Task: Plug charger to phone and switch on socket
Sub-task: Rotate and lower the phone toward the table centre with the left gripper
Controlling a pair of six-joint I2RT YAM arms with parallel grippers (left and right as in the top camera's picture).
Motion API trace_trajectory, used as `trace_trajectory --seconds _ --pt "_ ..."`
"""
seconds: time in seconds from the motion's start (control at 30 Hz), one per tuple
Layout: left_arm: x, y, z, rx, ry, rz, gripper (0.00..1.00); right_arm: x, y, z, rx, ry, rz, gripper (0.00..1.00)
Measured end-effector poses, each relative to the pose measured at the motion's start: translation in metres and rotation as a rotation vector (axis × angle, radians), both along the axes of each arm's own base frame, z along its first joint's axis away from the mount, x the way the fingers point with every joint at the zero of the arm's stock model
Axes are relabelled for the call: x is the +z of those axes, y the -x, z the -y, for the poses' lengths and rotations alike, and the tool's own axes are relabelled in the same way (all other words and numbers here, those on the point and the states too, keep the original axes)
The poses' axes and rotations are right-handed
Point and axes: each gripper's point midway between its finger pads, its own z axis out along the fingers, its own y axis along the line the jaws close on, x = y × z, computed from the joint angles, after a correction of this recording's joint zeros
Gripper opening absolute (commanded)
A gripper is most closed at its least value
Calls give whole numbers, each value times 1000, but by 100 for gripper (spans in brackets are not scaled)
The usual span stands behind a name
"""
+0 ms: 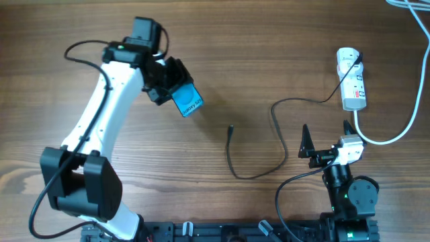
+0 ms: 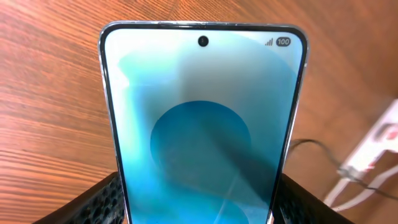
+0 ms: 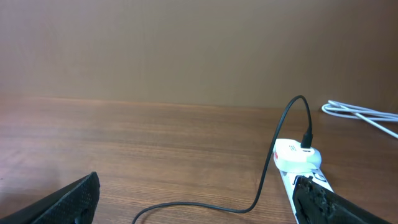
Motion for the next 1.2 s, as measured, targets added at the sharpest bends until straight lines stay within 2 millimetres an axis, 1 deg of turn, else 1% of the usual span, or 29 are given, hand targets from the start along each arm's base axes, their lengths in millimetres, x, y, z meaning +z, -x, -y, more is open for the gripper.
trace_trajectory --seconds 0.27,0.43,0.7,0.93,1.2 --pt "-6 4 9 -102 -180 59 68 0 0 0 0 0 0 100" --pt "-6 7 15 -175 -221 83 68 0 0 0 0 0 0 100" --pt "-7 16 24 -299 -251 90 68 0 0 0 0 0 0 100" --pt "-8 18 26 -352 -261 96 68 0 0 0 0 0 0 100" --pt "-8 20 25 -370 -266 93 68 0 0 0 0 0 0 100"
